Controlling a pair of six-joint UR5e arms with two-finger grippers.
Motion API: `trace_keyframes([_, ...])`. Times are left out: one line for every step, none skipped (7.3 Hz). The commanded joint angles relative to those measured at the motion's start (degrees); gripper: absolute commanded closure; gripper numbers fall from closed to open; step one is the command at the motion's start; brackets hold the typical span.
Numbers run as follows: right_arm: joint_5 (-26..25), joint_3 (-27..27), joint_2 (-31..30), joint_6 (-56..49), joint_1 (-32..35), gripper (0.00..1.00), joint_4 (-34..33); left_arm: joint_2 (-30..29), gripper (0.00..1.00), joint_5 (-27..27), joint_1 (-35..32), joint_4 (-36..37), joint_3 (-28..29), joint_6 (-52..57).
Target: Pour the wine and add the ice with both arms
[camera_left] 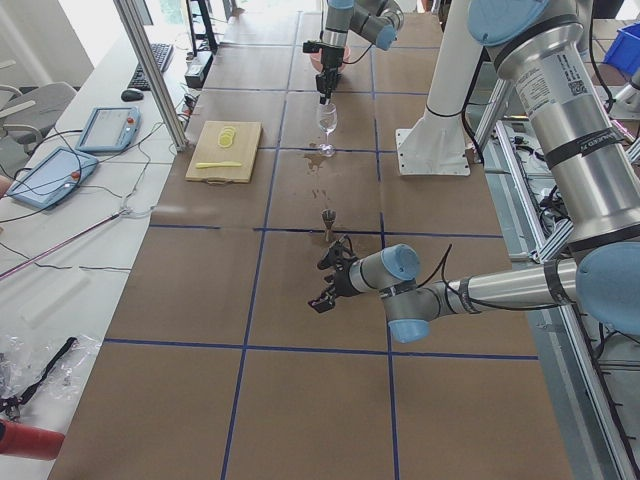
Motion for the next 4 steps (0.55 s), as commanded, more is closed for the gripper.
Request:
trace_keyframes([-0.09,0.12,0.0,0.0,-0.17,0.26,-0.23,0.0,0.0,0.11,0.0,0.0,0.0,0.0])
trace_keyframes([-0.09,0.12,-0.08,0.0,-0.17,0.01,-0.23,0.09,0.0,0.2,0.0,0.0,0.09,0.0])
trace_keyframes([0.0,0.12,-0.26,-0.09,0.09,0.01,-0.41,0.0,0.0,0.11,0.0,0.0,0.53,0.0])
trace_keyframes([0.44,1.95,-2.87,-0.35,0.96,0.01,-0.58,0.0,0.0,0.02,0.0,0.0,0.79,0.26])
